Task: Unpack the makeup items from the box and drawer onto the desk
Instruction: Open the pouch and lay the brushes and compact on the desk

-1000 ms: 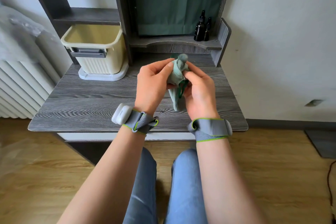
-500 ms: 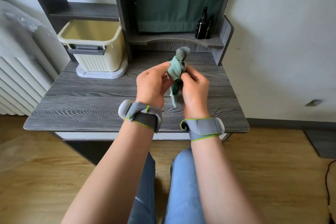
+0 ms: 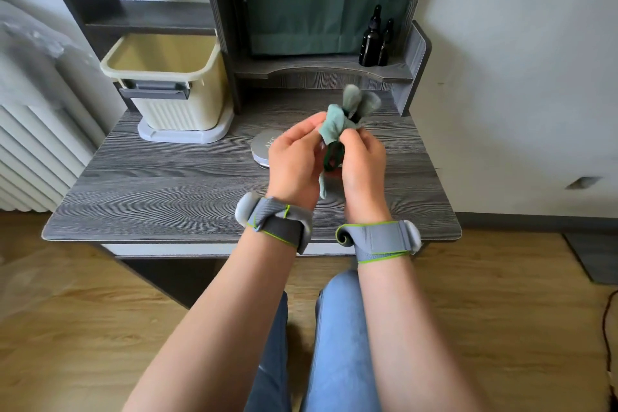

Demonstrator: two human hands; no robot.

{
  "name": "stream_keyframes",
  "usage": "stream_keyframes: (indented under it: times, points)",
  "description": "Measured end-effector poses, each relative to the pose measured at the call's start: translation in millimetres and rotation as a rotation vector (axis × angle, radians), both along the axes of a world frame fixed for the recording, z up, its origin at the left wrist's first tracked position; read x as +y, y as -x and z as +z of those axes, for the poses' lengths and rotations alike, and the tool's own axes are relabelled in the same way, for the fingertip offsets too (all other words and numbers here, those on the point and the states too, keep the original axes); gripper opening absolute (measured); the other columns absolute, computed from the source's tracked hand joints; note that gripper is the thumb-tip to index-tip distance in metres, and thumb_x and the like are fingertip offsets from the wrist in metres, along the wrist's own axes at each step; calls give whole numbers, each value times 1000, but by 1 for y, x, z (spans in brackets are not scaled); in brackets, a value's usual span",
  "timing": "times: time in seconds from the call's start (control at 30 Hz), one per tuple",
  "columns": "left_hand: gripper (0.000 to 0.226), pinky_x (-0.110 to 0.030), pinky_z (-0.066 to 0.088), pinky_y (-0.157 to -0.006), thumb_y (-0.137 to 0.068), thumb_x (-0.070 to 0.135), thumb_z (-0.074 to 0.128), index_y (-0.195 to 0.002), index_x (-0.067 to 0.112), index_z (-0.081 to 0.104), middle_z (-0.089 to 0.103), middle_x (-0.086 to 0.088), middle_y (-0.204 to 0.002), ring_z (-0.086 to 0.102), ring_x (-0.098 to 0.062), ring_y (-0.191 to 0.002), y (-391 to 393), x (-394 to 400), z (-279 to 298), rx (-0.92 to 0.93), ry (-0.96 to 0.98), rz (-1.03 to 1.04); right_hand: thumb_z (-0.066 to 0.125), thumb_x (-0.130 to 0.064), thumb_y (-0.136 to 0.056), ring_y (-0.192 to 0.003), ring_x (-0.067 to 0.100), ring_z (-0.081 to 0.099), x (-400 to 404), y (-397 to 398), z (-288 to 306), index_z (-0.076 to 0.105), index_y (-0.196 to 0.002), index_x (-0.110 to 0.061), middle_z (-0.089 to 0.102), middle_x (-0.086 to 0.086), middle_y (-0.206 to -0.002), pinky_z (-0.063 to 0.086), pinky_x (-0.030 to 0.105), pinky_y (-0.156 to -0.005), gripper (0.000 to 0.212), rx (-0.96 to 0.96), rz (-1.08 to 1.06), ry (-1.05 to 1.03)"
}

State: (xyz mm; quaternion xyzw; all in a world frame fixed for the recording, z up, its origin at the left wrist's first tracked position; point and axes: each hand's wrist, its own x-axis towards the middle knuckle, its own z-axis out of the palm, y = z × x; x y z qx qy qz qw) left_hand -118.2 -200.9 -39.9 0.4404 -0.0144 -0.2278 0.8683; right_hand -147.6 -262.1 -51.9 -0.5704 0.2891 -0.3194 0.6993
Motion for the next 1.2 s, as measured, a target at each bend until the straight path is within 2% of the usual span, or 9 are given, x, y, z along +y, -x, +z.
stream_keyframes:
  times: [0.1, 0.23, 0.47, 0.6, 0.7, 0.83, 0.93, 1.07, 1.2]
  points:
    - [33, -17, 50, -49, -92, -9, 45, -123, -6, 58, 67, -16, -93, 65, -11, -58, -1, -2, -8, 66, 34, 1, 54, -14, -83, -59, 12, 48, -2, -1, -5, 57, -62, -17, 54, -5, -58, 41, 31, -61, 22, 12, 19, 31]
    - [16, -19, 49, -43, -92, -5, 54, -94, 4, 67, 68, -3, -62, 63, -9, -50, 2, -1, -23, 39, -174, 106, 61, -40, -72, -72, 15, 59, -2, -3, -9, 65, -74, -22, 65, -4, -73, 50, 38, -71, 19, 52, 37, 108]
    - [16, -38, 59, -65, -74, 8, 60, -78, 22, 66, 66, -7, -70, 63, -22, -61, -7, 7, -53, -235, -637, 98, 67, -22, -76, -67, 11, 53, -3, -4, -29, 57, -71, -22, 60, -4, -71, 46, 30, -70, 11, 115, 21, 303]
    - [13, -26, 48, -68, -80, 10, 62, -82, 23, 62, 58, 9, -64, 58, -14, -68, -6, 7, -55, -484, -935, 186, 66, -14, -82, -71, 16, 53, -2, -6, -43, 62, -81, -16, 61, 1, -76, 39, 26, -67, 5, 200, 1, 391]
    - [13, -22, 42, -63, -78, 14, 65, -78, 25, 58, 54, 12, -59, 57, -14, -66, -2, 4, -57, -532, -961, 248, 62, -10, -83, -78, 21, 58, 0, -5, -48, 65, -89, -9, 66, 5, -85, 38, 24, -69, 7, 239, -4, 438]
    - [14, -27, 49, -64, -72, 14, 67, -73, 25, 59, 57, 9, -59, 60, -14, -64, -5, 3, -63, -538, -947, 287, 60, -10, -84, -92, 29, 63, -1, -6, -50, 67, -96, -7, 71, 10, -97, 40, 27, -72, 15, 275, -17, 493]
    - [16, -29, 52, -71, -69, 16, 67, -80, 27, 63, 66, 7, -75, 64, -12, -74, -3, 4, -62, -522, -904, 335, 59, -13, -85, -94, 33, 62, -1, -7, -52, 67, -96, -7, 72, 11, -98, 46, 35, -77, 15, 288, -3, 535]
    - [33, -31, 48, -85, -76, 15, 46, -96, 21, 70, 70, 4, -97, 62, -18, -95, -6, 7, -48, -706, -841, 391, 56, -19, -82, -83, 32, 63, 2, -3, -54, 67, -92, -10, 72, 10, -89, 49, 40, -73, 18, 224, -12, 543]
    - [28, -36, 48, -71, -87, 45, 55, -77, 19, 63, 62, 4, -65, 60, -31, -80, -21, -5, -33, -798, -914, 70, 55, -22, -83, -67, 23, 55, 6, 3, -50, 63, -84, -18, 67, 5, -74, 40, 33, -61, 9, 154, 19, 549]
